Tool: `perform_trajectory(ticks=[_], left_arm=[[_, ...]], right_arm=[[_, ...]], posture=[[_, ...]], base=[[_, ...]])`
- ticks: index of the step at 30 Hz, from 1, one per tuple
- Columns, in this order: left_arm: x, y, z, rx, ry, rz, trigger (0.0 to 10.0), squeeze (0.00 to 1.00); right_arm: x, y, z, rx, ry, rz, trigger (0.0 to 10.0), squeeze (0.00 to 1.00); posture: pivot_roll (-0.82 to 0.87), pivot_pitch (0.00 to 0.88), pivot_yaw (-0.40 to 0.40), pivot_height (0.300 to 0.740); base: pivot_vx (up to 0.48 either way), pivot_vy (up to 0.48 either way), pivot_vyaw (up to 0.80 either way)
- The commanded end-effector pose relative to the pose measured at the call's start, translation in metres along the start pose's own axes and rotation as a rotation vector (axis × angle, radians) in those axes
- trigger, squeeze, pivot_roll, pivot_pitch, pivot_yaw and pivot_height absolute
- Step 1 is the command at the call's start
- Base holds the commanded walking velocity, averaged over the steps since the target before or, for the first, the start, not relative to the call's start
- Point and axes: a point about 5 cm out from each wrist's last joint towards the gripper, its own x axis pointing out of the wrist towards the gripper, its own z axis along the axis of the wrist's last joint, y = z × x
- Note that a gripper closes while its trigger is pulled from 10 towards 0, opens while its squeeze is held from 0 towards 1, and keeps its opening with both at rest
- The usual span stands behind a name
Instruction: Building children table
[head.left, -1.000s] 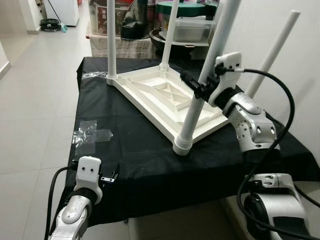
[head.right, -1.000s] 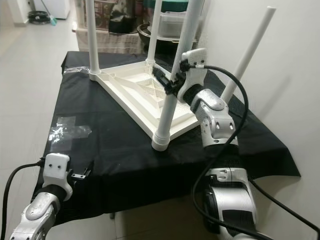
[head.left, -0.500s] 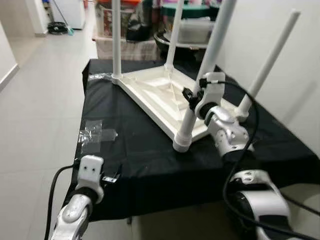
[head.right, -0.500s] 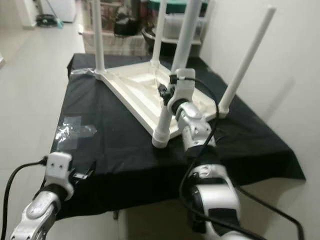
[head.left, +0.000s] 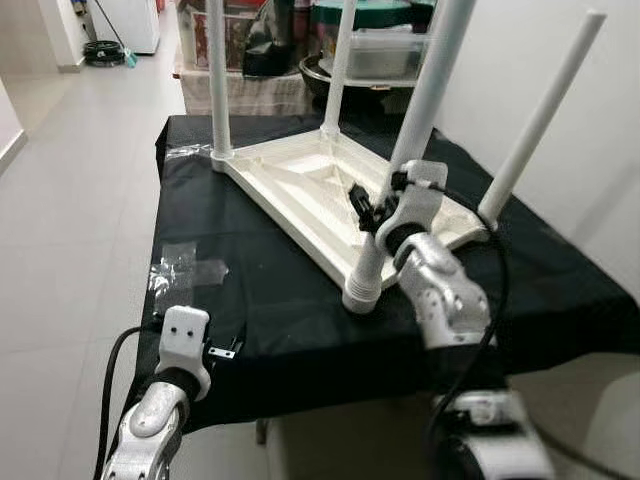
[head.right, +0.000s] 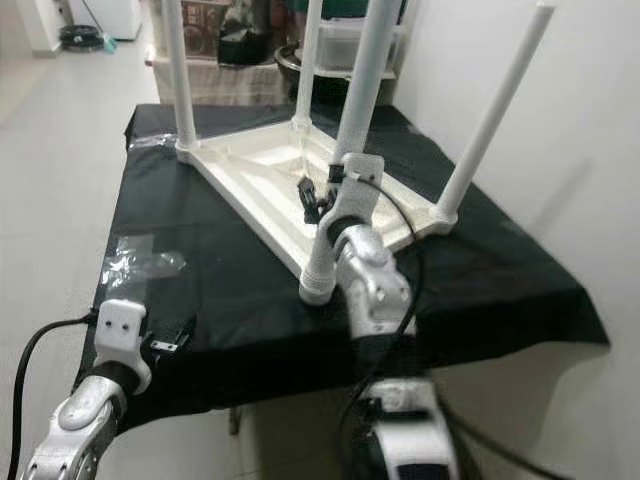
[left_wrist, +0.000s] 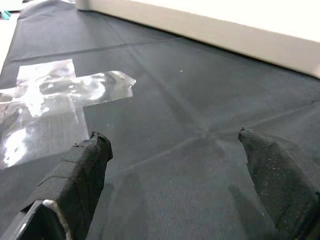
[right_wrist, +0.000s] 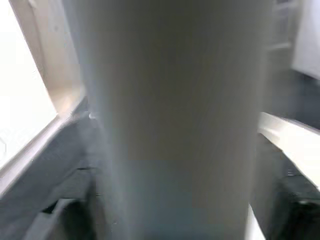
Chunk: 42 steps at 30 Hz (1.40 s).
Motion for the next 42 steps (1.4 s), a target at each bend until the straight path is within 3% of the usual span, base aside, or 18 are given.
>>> perform_trajectory(ticks=[1,2,8,12,13,14,20,21,23,25,28,35,36,37,38,40,41,42], left_arm=[[0.0,0.0,-0.002,-0.002,0.01,-0.004,10.0,0.0],[0.0,0.0,-0.002,-0.002,0.01,-0.004,10.0,0.0],[0.001,0.0,-0.001,-0.003,-0.001,0.005,10.0,0.0],[0.0,0.001,-0.001,0.0,-0.001,0.007,10.0,0.0],[0.0,0.001,-0.001,0.002,-0.001,0.007,10.0,0.0],[0.0,0.002,-0.001,0.004,-0.001,0.008,10.0,0.0],[-0.001,0.002,-0.001,0.006,0.0,0.007,10.0,0.0],[-0.002,0.002,-0.001,0.008,0.0,0.006,10.0,0.0],[-0.002,0.002,-0.001,0.008,0.0,0.006,10.0,0.0],[-0.002,0.003,-0.001,0.011,0.003,0.005,10.0,0.0],[-0.003,0.004,-0.001,0.013,0.007,0.006,10.0,0.0],[-0.003,0.005,-0.002,0.012,0.013,0.011,10.0,0.0],[-0.002,0.005,-0.002,0.012,0.012,0.01,10.0,0.0],[-0.002,0.004,-0.002,0.011,0.011,0.008,10.0,0.0],[-0.001,0.003,-0.002,0.011,0.011,0.006,10.0,0.0],[-0.001,0.003,-0.002,0.011,0.01,0.005,10.0,0.0],[-0.001,0.003,-0.001,0.011,0.01,0.005,10.0,0.0],[-0.001,0.003,-0.001,0.011,0.009,0.006,10.0,0.0]], right_arm=[[0.004,0.003,0.017,0.038,-0.048,0.136,10.0,0.0],[0.004,0.003,0.017,0.038,-0.048,0.136,10.0,0.0],[-0.008,0.009,0.033,-0.001,-0.024,0.73,10.0,0.0],[-0.014,0.014,0.021,-0.016,0.029,0.84,8.6,0.0],[-0.018,0.019,0.009,-0.015,0.073,0.911,2.2,0.0],[-0.02,0.023,-0.003,-0.018,0.12,0.948,0.0,0.0],[-0.011,0.026,-0.024,-0.067,0.212,0.819,0.0,0.0],[0.003,0.014,-0.041,-0.068,0.273,0.473,0.0,0.0],[0.003,0.014,-0.041,-0.068,0.273,0.473,0.0,0.0],[0.005,-0.006,-0.066,-0.053,0.346,0.027,0.0,0.0],[-0.02,-0.026,-0.088,0.025,0.369,-0.313,0.0,0.0],[-0.047,-0.029,-0.088,0.06,0.366,-0.453,0.0,0.0],[-0.044,-0.025,-0.084,0.082,0.342,-0.426,10.0,0.0],[-0.04,-0.021,-0.077,0.102,0.291,-0.384,10.0,0.0],[-0.036,-0.017,-0.069,0.115,0.236,-0.359,10.0,0.14],[-0.033,-0.013,-0.061,0.125,0.184,-0.354,10.0,0.14],[-0.032,-0.013,-0.057,0.128,0.159,-0.36,10.0,1.0],[-0.027,-0.011,-0.05,0.147,0.139,-0.3,10.0,1.0]], posture=[[0.01,0.0,-0.118,0.74],[0.01,0.0,-0.118,0.74],[0.03,0.0,-0.136,0.74],[0.04,0.0,-0.143,0.74],[0.05,0.0,-0.148,0.74],[0.05,0.0,-0.148,0.74],[0.05,0.0,-0.146,0.74],[0.05,0.0,-0.14,0.74],[0.05,0.0,-0.14,0.74],[0.05,0.0,-0.136,0.74],[0.04,0.0,-0.132,0.74],[0.03,0.0,-0.125,0.74],[0.03,0.0,-0.124,0.74],[0.03,0.0,-0.124,0.74],[0.03,0.0,-0.124,0.74],[0.03,0.0,-0.124,0.74],[0.03,0.0,-0.124,0.74],[0.04,0.0,-0.125,0.74]], base=[[0.0,0.0,0.0],[0.0,0.0,0.0],[0.0,0.0,0.0],[0.0,0.0,0.0],[0.0,0.0,0.0],[0.0,0.0,0.0],[0.0,0.0,0.0],[0.0,0.0,0.0],[0.0,0.0,0.0],[0.0,0.0,0.0],[0.0,0.0,0.0],[0.0,0.0,0.0],[0.0,0.0,0.0],[0.0,0.0,0.0],[0.0,0.0,0.0],[0.0,0.0,0.0],[0.0,0.0,0.0],[0.0,0.0,0.0]])
